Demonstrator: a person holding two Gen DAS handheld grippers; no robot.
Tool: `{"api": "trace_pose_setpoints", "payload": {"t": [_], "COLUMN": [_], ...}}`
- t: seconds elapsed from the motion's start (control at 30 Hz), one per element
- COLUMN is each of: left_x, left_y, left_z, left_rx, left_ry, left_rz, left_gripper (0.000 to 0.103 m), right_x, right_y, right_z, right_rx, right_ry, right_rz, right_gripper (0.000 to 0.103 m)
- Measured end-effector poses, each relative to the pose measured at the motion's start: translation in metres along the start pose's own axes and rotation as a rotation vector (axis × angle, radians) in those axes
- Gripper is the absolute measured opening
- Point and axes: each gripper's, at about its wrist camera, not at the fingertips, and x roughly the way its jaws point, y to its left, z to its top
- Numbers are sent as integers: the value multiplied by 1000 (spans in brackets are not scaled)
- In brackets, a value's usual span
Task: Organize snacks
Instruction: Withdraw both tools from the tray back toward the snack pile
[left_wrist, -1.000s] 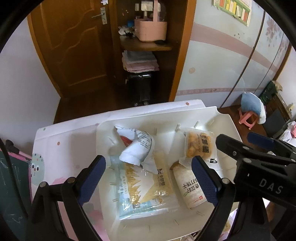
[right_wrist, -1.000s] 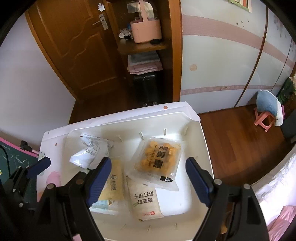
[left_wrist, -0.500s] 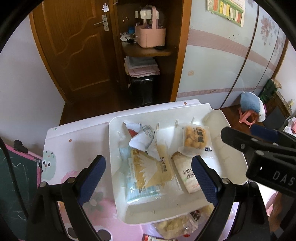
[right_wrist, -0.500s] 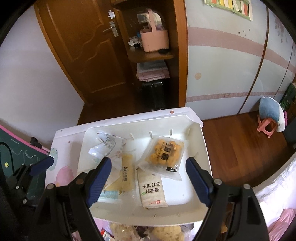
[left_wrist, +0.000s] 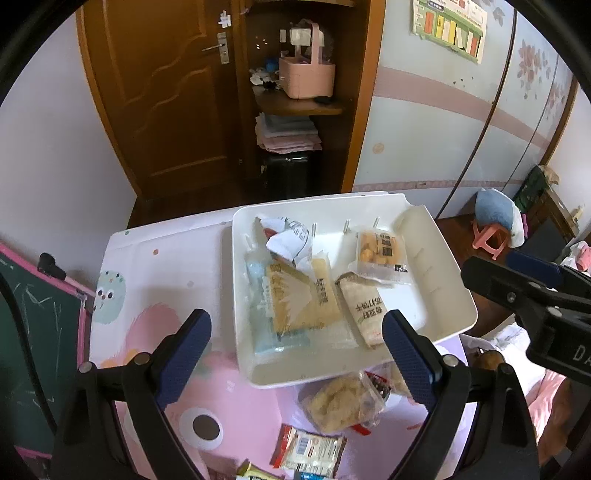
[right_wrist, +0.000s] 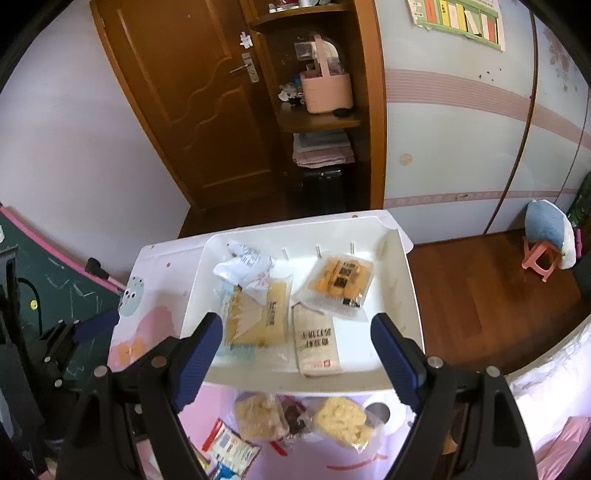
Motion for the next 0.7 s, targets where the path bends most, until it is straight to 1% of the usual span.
{"api": "trace_pose_setpoints", "payload": {"t": [0.23, 0.37, 0.5, 0.7], "left_x": [-23, -36, -47, -56], "left_y": [6, 8, 10, 15], "left_z": [-24, -34, -44, -67], "left_rx": [-7, -10, -9, -14], "left_ry": [-19, -34, -53, -36], "left_rz": [19, 15, 29, 16], "left_gripper": [93, 93, 93, 93], "right_x": [-22, -34, -44, -53], "right_y": [2, 2, 5, 13], "right_z": [-22, -34, -46, -68], "right_rx": [-5, -7, -21, -70], "right_ry": [-12, -18, -27, -26], "right_rz": [32, 50, 54, 53], "right_gripper": [83, 83, 83, 84]}}
